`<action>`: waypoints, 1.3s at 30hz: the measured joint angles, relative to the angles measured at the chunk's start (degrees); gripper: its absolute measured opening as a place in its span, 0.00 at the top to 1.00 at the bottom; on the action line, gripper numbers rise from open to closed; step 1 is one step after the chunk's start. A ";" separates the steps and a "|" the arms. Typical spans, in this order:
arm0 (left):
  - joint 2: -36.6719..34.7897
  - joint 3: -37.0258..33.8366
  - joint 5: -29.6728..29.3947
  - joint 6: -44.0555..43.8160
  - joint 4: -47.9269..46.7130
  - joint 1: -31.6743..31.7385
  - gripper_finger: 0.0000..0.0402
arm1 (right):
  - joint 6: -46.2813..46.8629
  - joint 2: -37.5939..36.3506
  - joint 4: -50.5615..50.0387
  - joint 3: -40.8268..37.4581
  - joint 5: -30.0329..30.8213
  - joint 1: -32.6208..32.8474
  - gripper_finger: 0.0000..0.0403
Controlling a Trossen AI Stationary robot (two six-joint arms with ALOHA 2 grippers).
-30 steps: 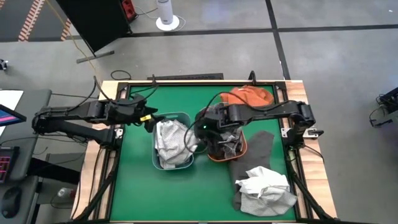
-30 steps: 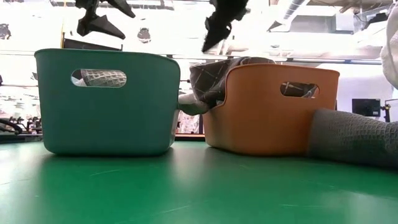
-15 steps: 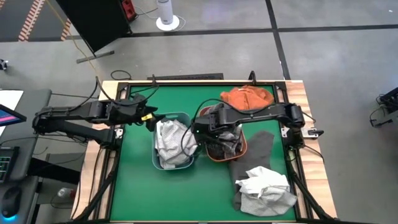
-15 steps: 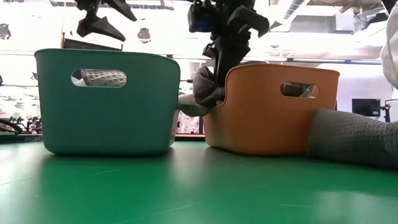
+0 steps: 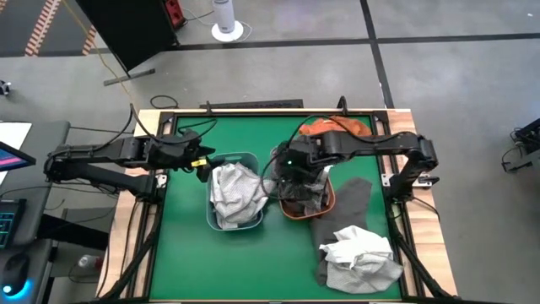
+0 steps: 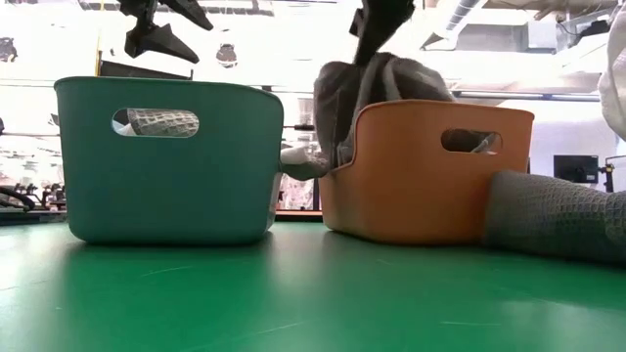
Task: Sort towels by color in basket
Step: Put the gray patterned towel into the orange bin
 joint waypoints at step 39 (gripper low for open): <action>-3.69 0.11 -2.06 -2.63 -3.16 0.81 0.29 | 3.23 10.31 19.00 4.07 -0.42 -1.91 0.46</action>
